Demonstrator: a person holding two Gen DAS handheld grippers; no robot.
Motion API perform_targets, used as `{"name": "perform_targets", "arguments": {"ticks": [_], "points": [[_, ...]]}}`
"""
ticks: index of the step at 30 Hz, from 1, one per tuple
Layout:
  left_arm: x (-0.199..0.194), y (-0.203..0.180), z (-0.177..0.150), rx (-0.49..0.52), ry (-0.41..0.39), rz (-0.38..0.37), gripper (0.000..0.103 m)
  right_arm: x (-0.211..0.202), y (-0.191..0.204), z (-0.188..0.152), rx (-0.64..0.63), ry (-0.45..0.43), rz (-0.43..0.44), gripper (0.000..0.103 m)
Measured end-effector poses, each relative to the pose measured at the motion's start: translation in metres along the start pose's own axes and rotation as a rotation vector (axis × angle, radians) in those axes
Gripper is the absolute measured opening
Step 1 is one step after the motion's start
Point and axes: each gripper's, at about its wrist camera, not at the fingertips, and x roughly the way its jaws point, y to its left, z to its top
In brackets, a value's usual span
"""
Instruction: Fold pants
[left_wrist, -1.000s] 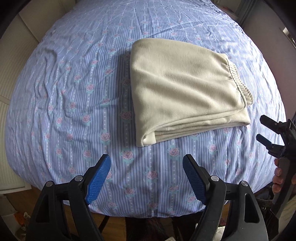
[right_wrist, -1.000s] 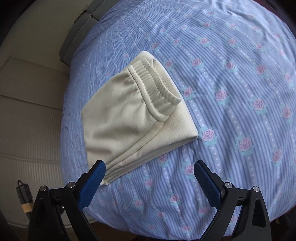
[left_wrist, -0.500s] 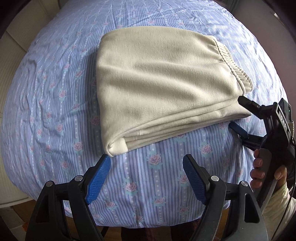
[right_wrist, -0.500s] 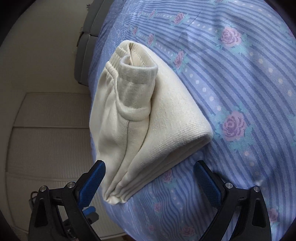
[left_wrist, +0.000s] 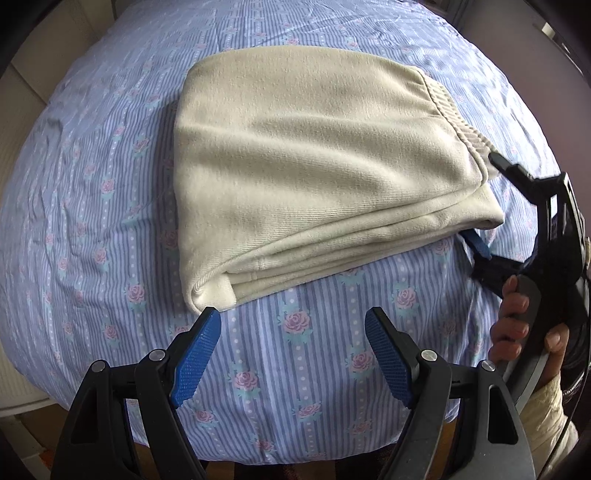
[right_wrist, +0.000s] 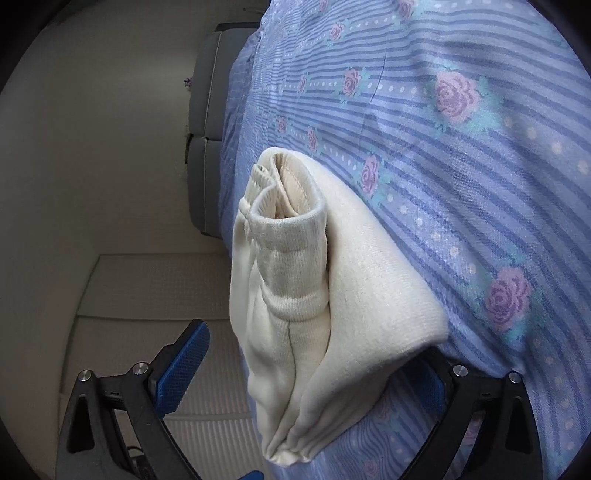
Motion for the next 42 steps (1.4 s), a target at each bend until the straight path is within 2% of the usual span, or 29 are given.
{"name": "perform_targets", "arguments": {"ticks": [5,7,9,10,16,19,22,24,29,32,35,37,42], "points": [[-0.001,0.008,0.002,-0.013,-0.01,-0.008,0.08,-0.014,0.009,-0.028,-0.15,0.027,-0.142,0.099],[0.001,0.011,0.002,-0.02,-0.011,-0.01,0.08,-0.013,0.01,-0.034,-0.198,0.018,-0.217,0.095],[0.002,0.015,0.002,-0.027,-0.008,-0.009,0.08,-0.004,0.01,-0.035,-0.213,-0.006,-0.259,0.097],[0.003,0.016,0.002,-0.029,-0.007,-0.008,0.08,0.001,0.01,-0.036,-0.231,-0.011,-0.273,0.103],[0.004,0.022,0.002,-0.028,-0.009,-0.007,0.08,0.006,0.011,-0.049,-0.323,-0.109,-0.312,0.103],[0.005,0.023,0.003,-0.023,-0.017,-0.011,0.08,0.009,0.015,-0.04,-0.272,-0.108,-0.313,0.103],[0.004,0.022,0.002,-0.032,-0.023,-0.025,0.08,0.004,0.014,-0.019,-0.127,-0.129,-0.163,0.103],[0.002,0.022,0.002,-0.033,-0.032,-0.032,0.08,0.004,0.014,-0.01,-0.062,-0.13,-0.124,0.103],[0.001,0.027,0.008,-0.034,-0.058,-0.039,0.08,-0.01,0.035,-0.014,-0.083,-0.14,-0.104,0.1],[0.003,0.032,0.013,-0.058,-0.064,-0.052,0.08,-0.009,0.047,-0.016,-0.124,-0.159,-0.165,0.097],[0.002,0.042,0.019,-0.095,-0.08,-0.069,0.08,0.006,0.058,-0.013,-0.183,-0.147,-0.314,0.09],[0.002,0.05,0.022,-0.117,-0.093,-0.079,0.08,0.006,0.065,-0.014,-0.209,-0.163,-0.367,0.083],[0.007,0.078,0.036,-0.138,-0.123,-0.092,0.08,-0.004,0.043,-0.006,-0.092,-0.2,-0.373,0.081]]}}
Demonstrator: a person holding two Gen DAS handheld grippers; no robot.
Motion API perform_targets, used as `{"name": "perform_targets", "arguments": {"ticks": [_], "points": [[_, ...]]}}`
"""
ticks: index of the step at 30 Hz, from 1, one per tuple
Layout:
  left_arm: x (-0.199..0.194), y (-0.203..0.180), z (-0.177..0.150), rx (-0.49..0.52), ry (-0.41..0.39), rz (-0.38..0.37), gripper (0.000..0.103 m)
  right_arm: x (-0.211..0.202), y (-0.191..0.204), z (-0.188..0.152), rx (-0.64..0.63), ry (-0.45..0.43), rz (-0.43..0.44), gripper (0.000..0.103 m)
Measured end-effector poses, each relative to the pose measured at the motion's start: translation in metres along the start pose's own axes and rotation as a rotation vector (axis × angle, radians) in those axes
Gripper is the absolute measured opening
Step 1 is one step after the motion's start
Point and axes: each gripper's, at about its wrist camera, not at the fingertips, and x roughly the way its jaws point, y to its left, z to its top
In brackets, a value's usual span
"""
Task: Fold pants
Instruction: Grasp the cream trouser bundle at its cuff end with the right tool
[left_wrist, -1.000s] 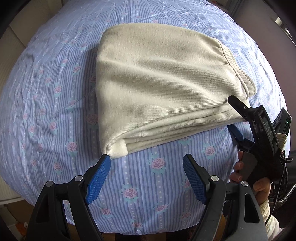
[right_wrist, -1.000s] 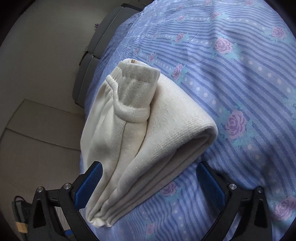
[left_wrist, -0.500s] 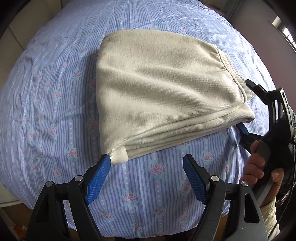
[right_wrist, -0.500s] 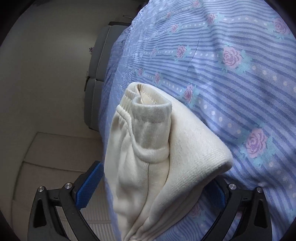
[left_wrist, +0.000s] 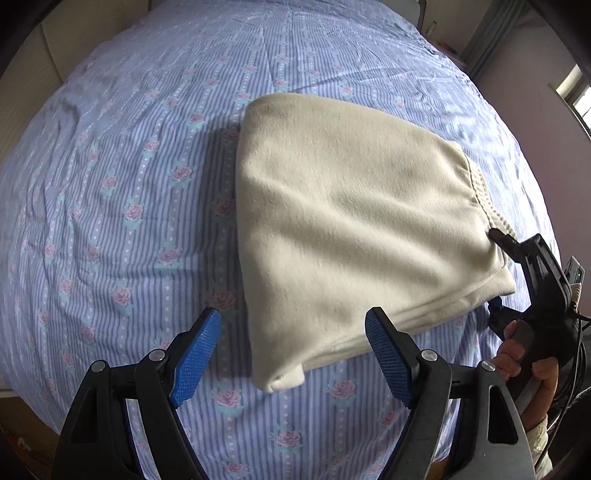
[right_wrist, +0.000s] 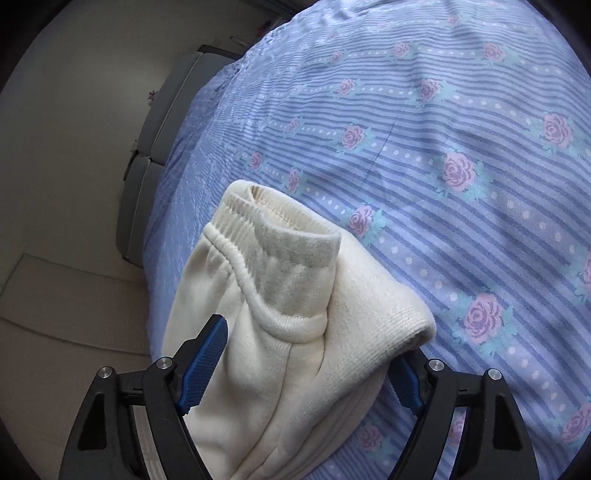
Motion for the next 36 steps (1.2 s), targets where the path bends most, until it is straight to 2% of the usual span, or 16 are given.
{"name": "perform_targets", "arguments": {"ticks": [5,7,10,12,15,21,24,27,28,31,34,36], "points": [[0.013,0.032,0.03,-0.076,-0.002,-0.103,0.082,0.004,-0.004,0.006,-0.007,0.006,-0.054,0.072],[0.021,0.038,0.042,-0.08,0.001,-0.148,0.082,0.008,0.004,0.005,-0.037,0.01,-0.116,0.063],[0.032,0.044,0.062,-0.057,0.002,-0.2,0.082,0.01,0.018,0.002,-0.109,0.01,-0.211,0.059],[0.04,0.049,0.075,-0.057,-0.002,-0.251,0.082,0.009,0.025,0.0,-0.145,0.009,-0.264,0.058],[0.055,0.055,0.092,-0.053,0.017,-0.312,0.082,0.009,0.025,0.0,-0.154,0.012,-0.298,0.057],[0.08,0.059,0.117,0.061,0.019,-0.358,0.079,0.01,0.031,-0.003,-0.185,0.007,-0.353,0.057],[0.096,0.064,0.129,0.091,0.043,-0.415,0.074,0.012,0.036,-0.005,-0.193,-0.007,-0.389,0.057],[0.114,0.063,0.145,0.095,0.06,-0.507,0.068,0.014,0.042,-0.01,-0.197,-0.036,-0.426,0.057],[0.119,0.061,0.149,0.091,0.066,-0.542,0.063,0.015,0.044,-0.011,-0.2,-0.044,-0.436,0.057],[0.132,0.053,0.16,0.087,0.088,-0.636,0.062,0.015,0.045,-0.012,-0.205,-0.057,-0.449,0.057],[0.139,0.047,0.166,0.081,0.115,-0.682,0.06,0.015,0.042,-0.011,-0.193,-0.061,-0.44,0.058],[0.142,0.047,0.168,0.049,0.139,-0.691,0.054,0.017,0.04,-0.01,-0.188,-0.065,-0.436,0.059]]}}
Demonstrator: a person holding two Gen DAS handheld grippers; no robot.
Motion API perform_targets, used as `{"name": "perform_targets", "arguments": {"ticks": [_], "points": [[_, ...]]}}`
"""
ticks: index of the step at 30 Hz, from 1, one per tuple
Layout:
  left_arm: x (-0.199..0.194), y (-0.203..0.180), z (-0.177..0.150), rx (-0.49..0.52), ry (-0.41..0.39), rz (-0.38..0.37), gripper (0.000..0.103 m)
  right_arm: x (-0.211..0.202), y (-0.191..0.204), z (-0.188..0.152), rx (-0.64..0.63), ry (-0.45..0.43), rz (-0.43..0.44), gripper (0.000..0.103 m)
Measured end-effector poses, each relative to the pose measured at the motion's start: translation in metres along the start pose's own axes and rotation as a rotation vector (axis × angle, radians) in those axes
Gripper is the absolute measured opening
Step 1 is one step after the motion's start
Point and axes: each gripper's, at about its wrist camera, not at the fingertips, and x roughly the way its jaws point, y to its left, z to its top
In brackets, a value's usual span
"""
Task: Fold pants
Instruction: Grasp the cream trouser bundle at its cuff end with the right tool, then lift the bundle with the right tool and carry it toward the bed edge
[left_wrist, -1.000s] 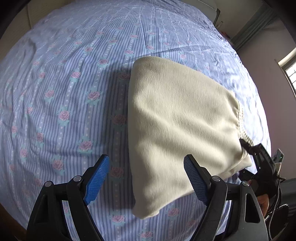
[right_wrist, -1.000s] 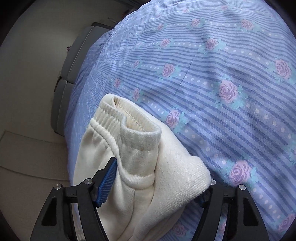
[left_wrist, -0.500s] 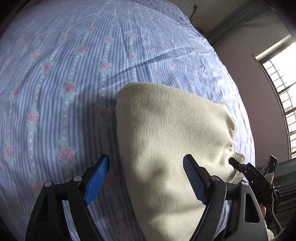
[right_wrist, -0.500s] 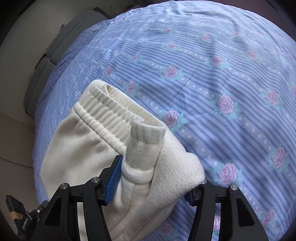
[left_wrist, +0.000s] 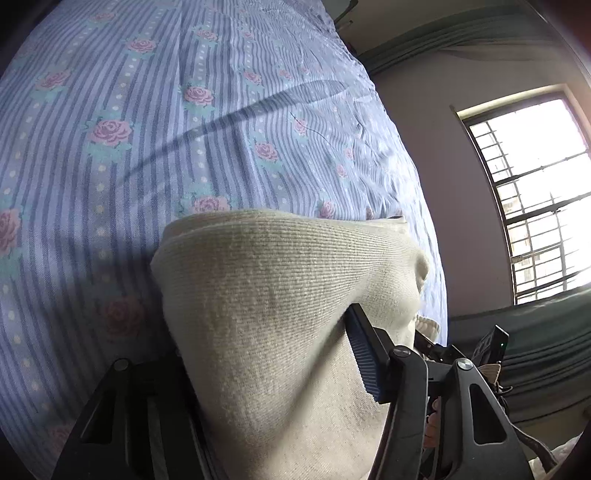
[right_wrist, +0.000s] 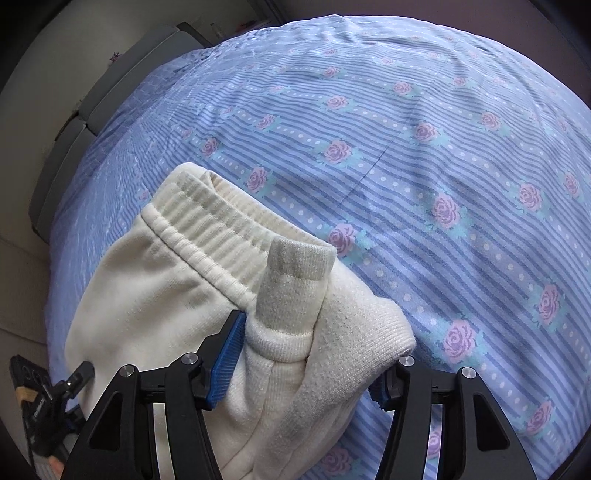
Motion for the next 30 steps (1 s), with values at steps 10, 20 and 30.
{"name": "perform_targets", "arguments": {"ticks": [10,20,30], "points": [[-0.033,-0.065,-0.003,-0.027,-0.02,0.184,0.03,-0.013,0.005,0.014,0.02,0.084,0.028,0.045],[-0.096,-0.136,-0.041,0.025,-0.096,0.296,0.029,-0.104,0.046,0.022,-0.27,0.044,0.127,0.04],[-0.209,-0.189,-0.127,-0.011,-0.285,0.388,0.029,-0.203,0.08,0.006,-0.509,0.08,0.288,0.04]]}}
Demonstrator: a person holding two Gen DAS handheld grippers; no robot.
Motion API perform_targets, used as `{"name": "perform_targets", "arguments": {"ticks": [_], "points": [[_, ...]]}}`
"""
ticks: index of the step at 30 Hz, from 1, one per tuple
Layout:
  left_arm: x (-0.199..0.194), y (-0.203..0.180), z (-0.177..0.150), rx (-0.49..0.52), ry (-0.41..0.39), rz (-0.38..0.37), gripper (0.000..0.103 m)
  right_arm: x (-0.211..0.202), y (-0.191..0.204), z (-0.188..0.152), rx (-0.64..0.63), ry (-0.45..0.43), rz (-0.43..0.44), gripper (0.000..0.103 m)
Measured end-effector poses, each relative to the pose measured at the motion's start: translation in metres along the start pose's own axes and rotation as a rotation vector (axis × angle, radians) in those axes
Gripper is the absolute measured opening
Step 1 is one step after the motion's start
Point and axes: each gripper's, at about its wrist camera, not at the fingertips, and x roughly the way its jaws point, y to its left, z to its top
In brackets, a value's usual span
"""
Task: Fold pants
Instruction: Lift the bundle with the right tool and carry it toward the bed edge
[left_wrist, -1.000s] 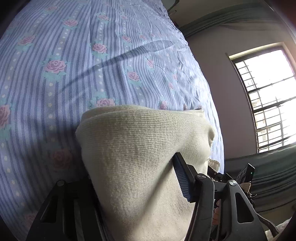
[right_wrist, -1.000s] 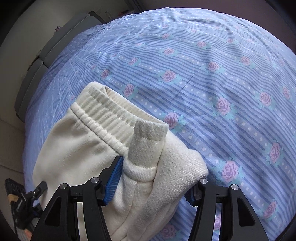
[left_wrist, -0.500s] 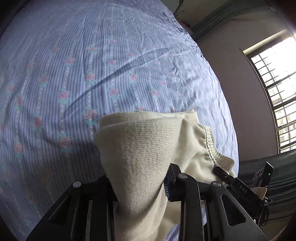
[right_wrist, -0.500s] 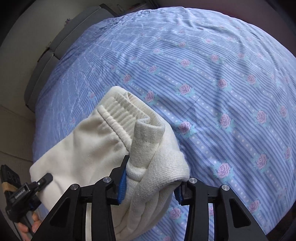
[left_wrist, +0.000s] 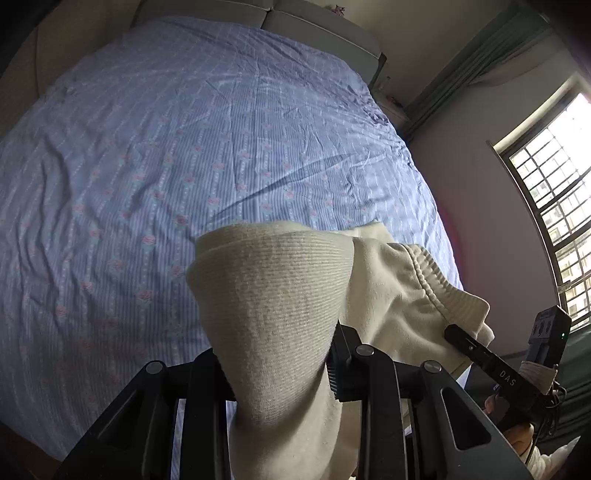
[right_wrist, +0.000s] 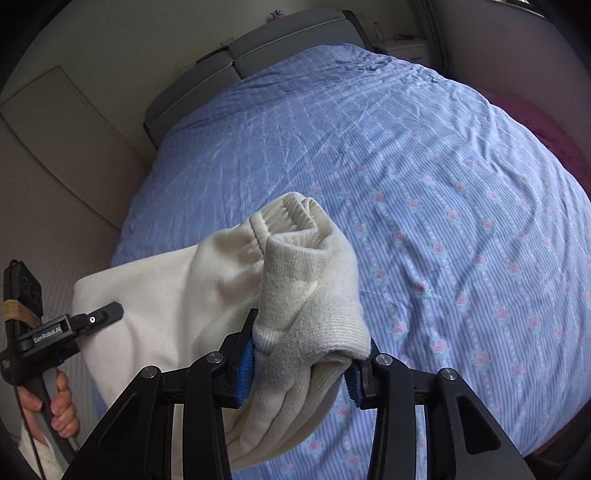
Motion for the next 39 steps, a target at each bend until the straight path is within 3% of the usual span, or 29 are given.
{"name": "perform_targets", "arguments": {"ticks": [9,15,20,32,39], "points": [[-0.095,0.064,-0.026,0.05,-0.087,0.014,0.029,-0.028,0.102,-0.03,-0.16,-0.004,0.048,0.04],[-0.151,0.129,-0.023,0.137,-0.094,-0.013,0.029,-0.036,0.186,-0.071,-0.149,-0.055,0.011,0.04],[-0.192,0.183,-0.02,0.151,-0.101,-0.01,0.029,-0.04,0.256,-0.103,-0.125,-0.103,-0.003,0.04],[-0.251,0.282,-0.04,-0.007,-0.143,0.082,0.029,-0.015,0.362,-0.139,-0.248,-0.05,0.101,0.041],[-0.281,0.356,-0.041,-0.094,-0.207,0.089,0.029,0.008,0.425,-0.151,-0.342,-0.017,0.155,0.041]]}}
